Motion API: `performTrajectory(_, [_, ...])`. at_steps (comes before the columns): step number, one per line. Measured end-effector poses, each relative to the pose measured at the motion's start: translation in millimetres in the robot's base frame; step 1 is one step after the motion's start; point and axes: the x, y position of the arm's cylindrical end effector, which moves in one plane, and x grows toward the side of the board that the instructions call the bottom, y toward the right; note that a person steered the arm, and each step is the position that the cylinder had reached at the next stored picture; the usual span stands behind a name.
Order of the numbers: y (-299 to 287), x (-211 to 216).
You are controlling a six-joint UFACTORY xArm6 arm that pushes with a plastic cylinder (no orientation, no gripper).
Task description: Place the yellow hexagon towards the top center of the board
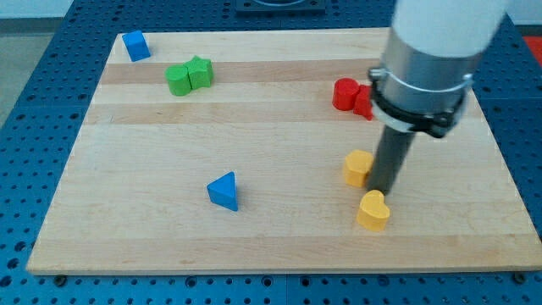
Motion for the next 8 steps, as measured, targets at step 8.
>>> performTrajectory(8, [-65, -114])
